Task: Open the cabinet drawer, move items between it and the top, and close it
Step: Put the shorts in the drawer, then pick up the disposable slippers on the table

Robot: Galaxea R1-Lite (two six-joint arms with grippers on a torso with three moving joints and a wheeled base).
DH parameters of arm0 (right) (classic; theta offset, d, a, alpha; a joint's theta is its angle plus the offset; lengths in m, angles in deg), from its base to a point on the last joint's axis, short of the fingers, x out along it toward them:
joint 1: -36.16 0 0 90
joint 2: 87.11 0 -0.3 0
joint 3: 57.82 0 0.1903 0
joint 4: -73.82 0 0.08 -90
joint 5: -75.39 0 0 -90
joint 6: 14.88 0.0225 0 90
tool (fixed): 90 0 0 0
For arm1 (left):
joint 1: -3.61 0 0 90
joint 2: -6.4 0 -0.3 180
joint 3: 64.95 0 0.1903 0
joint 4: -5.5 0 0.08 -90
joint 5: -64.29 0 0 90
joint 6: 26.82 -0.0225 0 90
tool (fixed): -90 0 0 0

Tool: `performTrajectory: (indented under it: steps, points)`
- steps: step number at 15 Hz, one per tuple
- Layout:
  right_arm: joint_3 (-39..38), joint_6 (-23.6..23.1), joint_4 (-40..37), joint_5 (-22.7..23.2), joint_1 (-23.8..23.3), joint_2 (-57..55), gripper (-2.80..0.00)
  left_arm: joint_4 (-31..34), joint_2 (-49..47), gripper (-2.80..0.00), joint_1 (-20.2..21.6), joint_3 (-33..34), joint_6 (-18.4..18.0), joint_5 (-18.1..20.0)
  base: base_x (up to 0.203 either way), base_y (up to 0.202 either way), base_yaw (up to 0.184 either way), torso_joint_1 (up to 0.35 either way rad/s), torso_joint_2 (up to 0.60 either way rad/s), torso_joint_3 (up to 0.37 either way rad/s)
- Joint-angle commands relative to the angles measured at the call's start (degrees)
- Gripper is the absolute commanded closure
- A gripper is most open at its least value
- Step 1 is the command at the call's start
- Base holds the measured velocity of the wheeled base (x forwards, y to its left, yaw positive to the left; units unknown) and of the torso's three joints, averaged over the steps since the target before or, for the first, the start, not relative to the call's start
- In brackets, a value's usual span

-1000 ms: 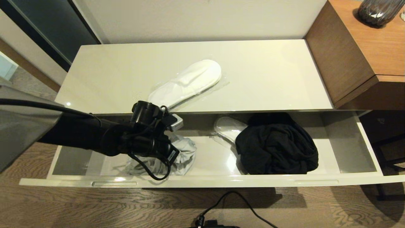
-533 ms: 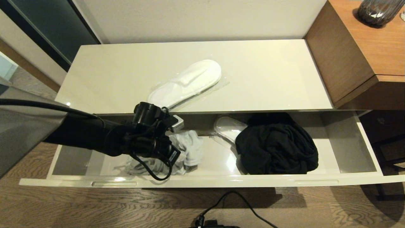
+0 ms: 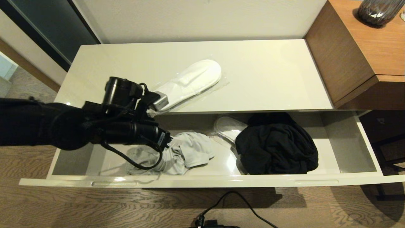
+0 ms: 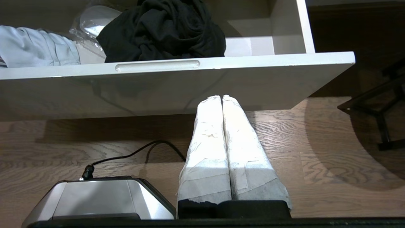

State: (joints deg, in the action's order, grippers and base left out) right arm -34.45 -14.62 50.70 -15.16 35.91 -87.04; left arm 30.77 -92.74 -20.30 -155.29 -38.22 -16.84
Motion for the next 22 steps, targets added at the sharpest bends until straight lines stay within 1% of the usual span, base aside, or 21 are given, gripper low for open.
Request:
performTrajectory:
  steps: [1, 3, 4, 5, 6, 11, 12, 13, 14, 15, 17, 18, 19, 20, 22]
  points:
    - [-0.2, 0.0, 0.0, 0.0, 0.0, -0.1, 0.00, 4.1, 9.9, -2.80, 0.0, -2.3, 1.2, -0.4, 0.000, 0.000, 0.000, 0.000, 0.00, 0.000]
    - [-0.2, 0.0, 0.0, 0.0, 0.0, -0.1, 0.00, 8.2, 11.3, -2.80, 0.0, -6.7, 1.4, -1.5, 0.000, 0.000, 0.000, 0.000, 0.00, 0.000]
    - [-0.2, 0.0, 0.0, 0.0, 0.0, -0.1, 0.00, 9.7, 11.7, -2.80, 0.0, -7.5, 1.4, -1.9, 0.000, 0.000, 0.000, 0.000, 0.00, 0.000]
    - [-0.2, 0.0, 0.0, 0.0, 0.0, -0.1, 0.00, 11.9, 12.1, -2.80, 0.0, -6.6, 1.5, -1.8, 0.000, 0.000, 0.000, 0.000, 0.00, 0.000]
    - [-0.2, 0.0, 0.0, 0.0, 0.0, -0.1, 0.00, 12.0, 12.3, -2.80, 0.0, -5.1, 1.5, -1.8, 0.000, 0.000, 0.000, 0.000, 0.00, 0.000]
    - [-0.2, 0.0, 0.0, 0.0, 0.0, -0.1, 0.00, 11.9, 11.8, -2.80, -0.1, -5.1, 1.6, -2.0, 0.000, 0.000, 0.000, 0.000, 0.00, 0.000]
    - [-0.2, -0.2, -0.1, 0.0, 0.0, -0.1, 0.00, 11.9, 11.7, -2.80, -0.1, -5.2, 1.4, -2.0, 0.000, 0.000, 0.000, 0.000, 0.00, 0.000]
    - [-0.2, -0.2, -0.1, 0.0, 0.0, -0.1, 0.00, 11.9, 10.3, -2.80, -0.1, -7.0, 0.8, -1.9, 0.000, 0.000, 0.000, 0.000, 0.00, 0.000]
    - [-0.2, -0.1, -0.1, 0.0, 0.0, -0.1, 0.00, 12.0, 7.0, -2.80, 0.0, -10.3, -0.1, -1.8, 0.000, 0.000, 0.000, 0.000, 0.00, 0.000]
    - [-0.2, 0.1, -0.1, 0.0, 0.0, -0.1, 0.00, 12.2, 1.7, -2.80, 0.0, -14.0, -2.2, -1.7, 0.000, 0.000, 0.000, 0.000, 0.00, 0.000]
    - [-0.2, 0.0, 0.0, 0.0, 0.0, -0.1, 0.00, 12.4, -7.7, -2.80, 0.1, -20.3, -7.5, -1.6, 0.000, 0.000, 0.000, 0.000, 0.00, 0.000]
    - [-0.2, 0.2, 0.0, 0.0, 0.0, 0.0, 0.00, 12.4, -11.1, -2.80, 0.2, -23.2, -10.2, -1.5, 0.000, 0.000, 0.000, 0.000, 0.00, 0.000]
    - [-0.2, 0.3, 0.0, 0.0, 0.0, -0.1, 0.00, 12.3, -13.1, -2.80, 0.3, -25.2, -12.0, -1.5, 0.000, 0.000, 0.000, 0.000, 0.00, 0.000]
    - [-0.2, 0.3, 0.0, 0.0, 0.0, 0.0, 0.00, 12.2, -13.9, -2.80, 0.4, -26.1, -13.0, -1.5, 0.000, 0.000, 0.000, 0.000, 0.00, 0.000]
    - [-0.2, 0.3, 0.0, 0.0, 0.0, -0.1, 0.00, 12.2, -15.4, -2.80, 0.4, -27.3, -14.0, -1.6, 0.000, 0.000, 0.000, 0.000, 0.00, 0.000]
